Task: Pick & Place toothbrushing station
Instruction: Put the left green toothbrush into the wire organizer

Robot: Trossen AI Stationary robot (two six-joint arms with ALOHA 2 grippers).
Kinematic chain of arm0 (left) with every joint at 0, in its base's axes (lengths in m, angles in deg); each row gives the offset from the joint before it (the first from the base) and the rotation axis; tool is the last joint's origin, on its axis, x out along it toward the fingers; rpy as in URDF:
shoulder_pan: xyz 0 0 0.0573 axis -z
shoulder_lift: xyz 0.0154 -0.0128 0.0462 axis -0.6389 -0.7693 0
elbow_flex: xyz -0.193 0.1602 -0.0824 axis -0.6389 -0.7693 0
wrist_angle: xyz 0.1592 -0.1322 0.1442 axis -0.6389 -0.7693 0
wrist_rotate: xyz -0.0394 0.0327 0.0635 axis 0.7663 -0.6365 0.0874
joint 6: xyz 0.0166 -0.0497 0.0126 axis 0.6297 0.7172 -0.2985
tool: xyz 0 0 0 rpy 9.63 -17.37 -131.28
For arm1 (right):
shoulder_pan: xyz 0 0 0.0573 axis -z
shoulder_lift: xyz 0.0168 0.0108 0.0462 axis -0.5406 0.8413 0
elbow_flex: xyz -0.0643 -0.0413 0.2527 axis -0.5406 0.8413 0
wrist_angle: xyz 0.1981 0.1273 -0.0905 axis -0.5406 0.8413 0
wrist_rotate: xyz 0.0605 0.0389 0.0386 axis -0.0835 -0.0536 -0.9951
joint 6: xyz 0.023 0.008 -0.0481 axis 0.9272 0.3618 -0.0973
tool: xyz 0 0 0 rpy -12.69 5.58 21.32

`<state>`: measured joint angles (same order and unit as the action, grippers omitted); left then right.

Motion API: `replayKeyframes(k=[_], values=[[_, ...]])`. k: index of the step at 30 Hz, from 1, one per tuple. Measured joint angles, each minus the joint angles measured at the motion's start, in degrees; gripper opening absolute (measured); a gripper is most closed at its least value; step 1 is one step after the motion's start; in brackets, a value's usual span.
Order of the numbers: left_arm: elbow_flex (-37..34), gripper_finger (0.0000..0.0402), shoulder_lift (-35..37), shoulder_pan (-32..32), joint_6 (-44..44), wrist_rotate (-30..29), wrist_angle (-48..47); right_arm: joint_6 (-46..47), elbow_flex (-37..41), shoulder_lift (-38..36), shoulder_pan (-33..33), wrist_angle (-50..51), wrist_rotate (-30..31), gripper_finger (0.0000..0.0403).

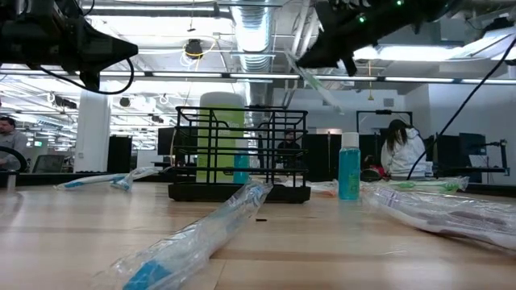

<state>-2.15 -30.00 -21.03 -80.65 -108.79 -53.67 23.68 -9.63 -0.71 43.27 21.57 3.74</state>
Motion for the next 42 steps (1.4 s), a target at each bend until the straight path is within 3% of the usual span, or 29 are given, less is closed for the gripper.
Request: replayKeyframes(k=[10, 18, 27, 42], values=[[0.0, 0.0, -0.09, 0.02, 0.0, -0.06, 0.21, -3.6, 1.26, 4.01, -8.23, -16.17, -0.02, 0.0], [0.01, 0.0, -0.39, 0.02, 0.0, -0.28, 0.5, -4.8, 2.48, 10.25, -10.59, -24.88, -0.07, 0.0], [0.0, 0.0, -0.37, 0.0, 0.0, -0.26, 0.48, -8.0, 3.61, 11.4, -14.96, -31.54, -0.02, 0.0], [0.0, 0.0, -0.35, 0.0, 0.0, -0.24, 0.44, -7.78, 13.87, 12.66, -15.64, -51.68, -0.22, 0.0]])
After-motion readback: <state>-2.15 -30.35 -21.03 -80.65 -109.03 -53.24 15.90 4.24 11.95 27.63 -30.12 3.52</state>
